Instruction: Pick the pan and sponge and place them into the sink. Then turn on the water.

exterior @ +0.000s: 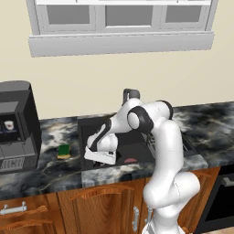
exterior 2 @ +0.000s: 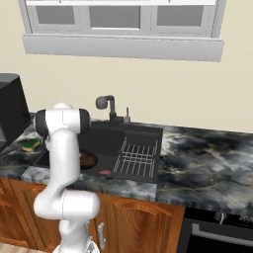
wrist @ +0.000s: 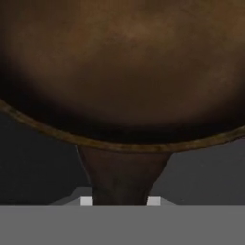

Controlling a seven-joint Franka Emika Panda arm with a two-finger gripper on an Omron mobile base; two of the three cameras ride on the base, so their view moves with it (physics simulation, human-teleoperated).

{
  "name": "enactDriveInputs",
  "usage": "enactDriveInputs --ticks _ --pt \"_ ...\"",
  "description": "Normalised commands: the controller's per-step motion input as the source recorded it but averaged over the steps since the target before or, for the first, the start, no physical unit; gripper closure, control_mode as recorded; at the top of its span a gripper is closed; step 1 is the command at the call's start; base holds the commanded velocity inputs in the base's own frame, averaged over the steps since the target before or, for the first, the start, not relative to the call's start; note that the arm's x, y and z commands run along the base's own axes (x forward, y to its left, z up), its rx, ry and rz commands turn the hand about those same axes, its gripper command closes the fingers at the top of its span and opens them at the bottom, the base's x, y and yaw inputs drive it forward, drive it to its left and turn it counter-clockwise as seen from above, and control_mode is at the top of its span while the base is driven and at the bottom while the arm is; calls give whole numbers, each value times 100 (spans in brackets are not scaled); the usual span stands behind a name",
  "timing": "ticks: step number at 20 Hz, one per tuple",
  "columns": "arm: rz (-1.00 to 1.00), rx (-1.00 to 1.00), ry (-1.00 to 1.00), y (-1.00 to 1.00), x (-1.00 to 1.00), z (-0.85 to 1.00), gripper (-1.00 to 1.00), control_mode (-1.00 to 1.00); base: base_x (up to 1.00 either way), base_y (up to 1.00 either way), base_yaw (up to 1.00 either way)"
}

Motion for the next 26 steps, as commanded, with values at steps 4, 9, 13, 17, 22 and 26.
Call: enactDriveInputs --ticks 4,9,13,17,22,26 --pt "-4 0 4 9 31 -49 -100 -100 0 0 0" --pt "-4 0 0 6 21 -9 -100 -100 0 0 0" --pt "-3 0 0 0 13 29 -100 -100 0 0 0" --pt "-2 0 0 0 9 33 -100 -100 0 0 0" --pt "-1 0 0 0 3 26 -100 -100 0 0 0" --pt "-2 0 -2 0 0 37 -100 -100 0 0 0"
